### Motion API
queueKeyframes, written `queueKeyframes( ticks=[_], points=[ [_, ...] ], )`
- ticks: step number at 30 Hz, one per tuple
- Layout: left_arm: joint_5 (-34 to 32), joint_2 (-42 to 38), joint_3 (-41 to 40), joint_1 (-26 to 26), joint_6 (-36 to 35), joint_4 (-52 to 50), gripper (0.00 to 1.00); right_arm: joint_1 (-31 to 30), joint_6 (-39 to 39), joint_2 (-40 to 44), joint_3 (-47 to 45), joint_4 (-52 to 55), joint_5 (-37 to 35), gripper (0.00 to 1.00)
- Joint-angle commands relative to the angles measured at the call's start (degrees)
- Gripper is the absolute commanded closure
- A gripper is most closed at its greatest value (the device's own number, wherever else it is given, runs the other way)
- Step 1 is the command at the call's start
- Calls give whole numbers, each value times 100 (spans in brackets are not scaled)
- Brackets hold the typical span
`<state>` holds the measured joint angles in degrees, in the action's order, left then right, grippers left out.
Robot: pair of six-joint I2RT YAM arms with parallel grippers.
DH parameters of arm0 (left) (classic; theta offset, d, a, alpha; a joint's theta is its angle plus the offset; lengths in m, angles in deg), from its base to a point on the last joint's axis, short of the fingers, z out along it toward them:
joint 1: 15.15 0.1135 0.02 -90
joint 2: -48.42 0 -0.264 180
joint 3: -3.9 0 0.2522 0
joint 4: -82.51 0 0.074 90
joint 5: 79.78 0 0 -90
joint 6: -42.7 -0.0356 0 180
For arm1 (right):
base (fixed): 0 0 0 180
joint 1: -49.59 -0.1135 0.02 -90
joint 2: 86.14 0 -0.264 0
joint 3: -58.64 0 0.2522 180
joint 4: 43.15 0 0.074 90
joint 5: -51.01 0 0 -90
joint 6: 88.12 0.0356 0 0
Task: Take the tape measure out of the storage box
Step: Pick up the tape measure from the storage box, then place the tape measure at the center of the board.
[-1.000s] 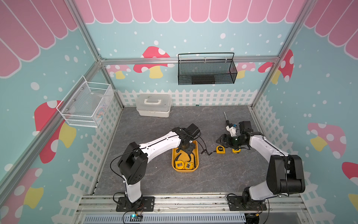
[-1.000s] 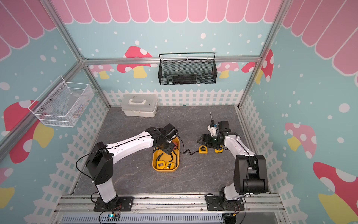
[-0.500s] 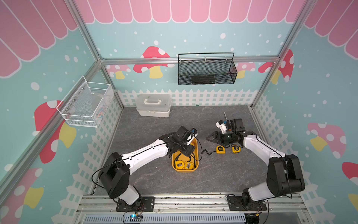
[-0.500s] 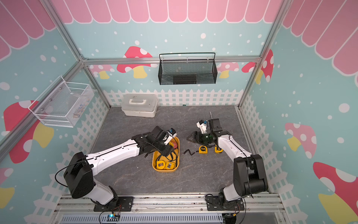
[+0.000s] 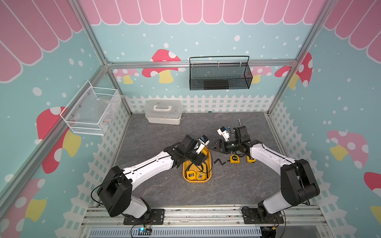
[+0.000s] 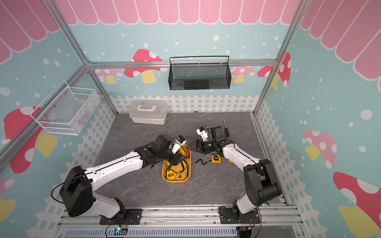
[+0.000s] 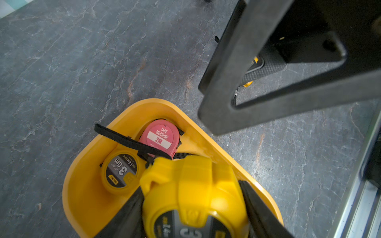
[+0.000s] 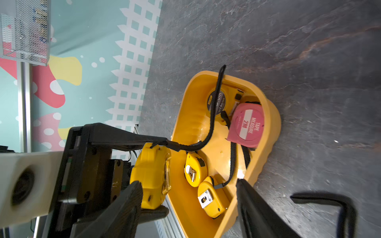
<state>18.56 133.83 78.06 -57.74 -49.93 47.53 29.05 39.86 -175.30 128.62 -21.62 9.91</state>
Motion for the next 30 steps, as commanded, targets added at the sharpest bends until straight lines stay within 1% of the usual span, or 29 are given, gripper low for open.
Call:
queueKeyframes(
  ticks=[1,12,26,30],
  points=[
    [185,-158,-64,56,-158,299,38,-177,146,-154,215,-249,104,28],
    [216,-51,-51,130,-211,363,38,-441,273,-271,312,-381,128,31],
    [283,115,71,153,-316,370,38,-583,305,-368,348,-374,146,35],
    [282,168,94,152,-317,380,38,-610,315,-415,368,-388,149,38]
  ],
)
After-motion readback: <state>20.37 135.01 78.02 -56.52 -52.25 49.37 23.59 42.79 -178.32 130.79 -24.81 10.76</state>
